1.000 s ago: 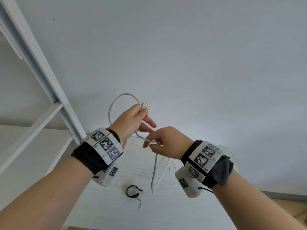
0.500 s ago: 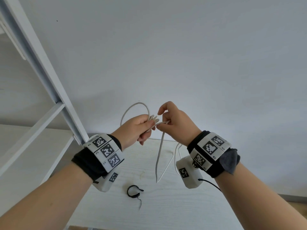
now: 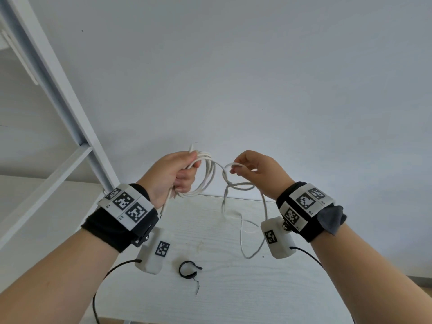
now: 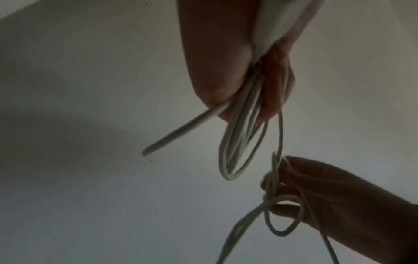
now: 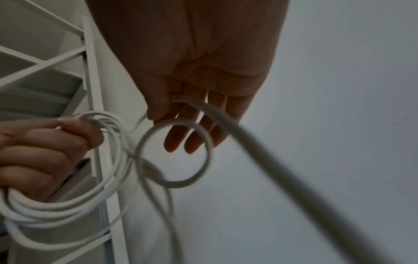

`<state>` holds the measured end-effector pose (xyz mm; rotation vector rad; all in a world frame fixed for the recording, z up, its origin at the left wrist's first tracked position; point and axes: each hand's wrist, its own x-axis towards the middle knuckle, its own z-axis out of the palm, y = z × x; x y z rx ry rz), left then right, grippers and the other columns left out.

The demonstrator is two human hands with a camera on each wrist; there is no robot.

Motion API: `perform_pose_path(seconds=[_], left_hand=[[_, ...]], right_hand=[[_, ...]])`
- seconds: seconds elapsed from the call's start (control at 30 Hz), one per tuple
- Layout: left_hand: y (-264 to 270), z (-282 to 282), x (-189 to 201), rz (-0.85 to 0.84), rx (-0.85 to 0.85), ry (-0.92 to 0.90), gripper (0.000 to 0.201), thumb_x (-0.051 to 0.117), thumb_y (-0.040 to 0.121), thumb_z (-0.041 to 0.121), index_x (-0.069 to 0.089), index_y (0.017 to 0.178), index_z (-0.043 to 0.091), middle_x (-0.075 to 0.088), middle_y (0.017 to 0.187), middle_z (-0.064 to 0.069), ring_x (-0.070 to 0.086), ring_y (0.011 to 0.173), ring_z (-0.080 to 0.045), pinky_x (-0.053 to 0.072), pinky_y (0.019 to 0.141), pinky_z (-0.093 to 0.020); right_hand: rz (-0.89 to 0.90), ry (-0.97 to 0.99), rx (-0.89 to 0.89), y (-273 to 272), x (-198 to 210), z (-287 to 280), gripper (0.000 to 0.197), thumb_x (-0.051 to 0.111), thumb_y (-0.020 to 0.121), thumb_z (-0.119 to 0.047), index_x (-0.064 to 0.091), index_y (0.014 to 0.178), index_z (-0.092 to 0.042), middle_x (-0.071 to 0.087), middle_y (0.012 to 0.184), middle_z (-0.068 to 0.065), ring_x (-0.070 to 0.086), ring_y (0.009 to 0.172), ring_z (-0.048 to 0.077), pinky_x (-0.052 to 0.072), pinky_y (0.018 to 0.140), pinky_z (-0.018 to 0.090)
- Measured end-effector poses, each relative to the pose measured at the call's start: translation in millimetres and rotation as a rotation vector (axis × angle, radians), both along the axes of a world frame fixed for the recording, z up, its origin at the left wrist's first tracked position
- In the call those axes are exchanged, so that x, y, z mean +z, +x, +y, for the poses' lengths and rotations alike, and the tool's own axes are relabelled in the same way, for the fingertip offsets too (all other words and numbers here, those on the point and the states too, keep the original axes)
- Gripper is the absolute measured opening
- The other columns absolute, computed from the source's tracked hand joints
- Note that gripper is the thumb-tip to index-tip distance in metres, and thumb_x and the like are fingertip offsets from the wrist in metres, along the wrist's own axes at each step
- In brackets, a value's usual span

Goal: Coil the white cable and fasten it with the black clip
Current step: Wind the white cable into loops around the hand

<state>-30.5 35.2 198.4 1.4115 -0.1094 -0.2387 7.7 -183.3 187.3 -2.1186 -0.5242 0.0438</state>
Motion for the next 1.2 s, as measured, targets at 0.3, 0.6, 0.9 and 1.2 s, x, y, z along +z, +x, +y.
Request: perform_pose_path(seconds=[0.3,0.6,0.9,1.2], left_hand=[[8,28,-5,-0.022,0.201,0.026,0.032,0.038,0.099,0.022,0.046,0.07,0.011,0.027,0.042,0.011,0.02,0.034,-0.003,0.016,0.038,-0.018],[13,77,-8,0.009,0.405,-0.128,0.032,0.039,0.098,0.028,0.045,0.068,0.016,0.03,0.038,0.01,0.023,0.032,-0.001,0.021,0.035,-0.013],[21,103,0,0.035,0.525,-0.241,0.033,0.036,0.099,0.031,0.042,0.068,0.019,0.03,0.036,0.012,0.023,0.03,-0.001,0.019,0.035,-0.014],[25,26,15,0.005,0.303,-0.116,0.034,0.036,0.1,0.028,0.044,0.068,0.017,0.027,0.041,0.011,0.021,0.034,-0.003,0.024,0.035,-0.015]], right_hand=[[0.031,0.102,-0.265,17,-17,-40,0.022,0.051,0.09,-0.016,0.065,0.075,-0.023,0.061,0.058,-0.004,0.047,0.045,0.003,0.044,0.05,0.016],[0.101,0.029,-0.761,50,-47,-125,0.023,0.046,0.09,-0.02,0.068,0.086,-0.014,0.06,0.057,-0.005,0.044,0.049,0.018,0.041,0.048,0.03],[0.246,0.06,-0.977,50,-78,-159,0.028,0.043,0.091,-0.02,0.067,0.098,-0.008,0.065,0.063,-0.004,0.055,0.055,0.019,0.054,0.075,0.043],[0.094,-0.095,-0.606,52,-74,-88,0.035,0.05,0.09,-0.011,0.054,0.125,-0.012,0.06,0.127,0.01,0.056,0.114,0.027,0.039,0.096,0.032]])
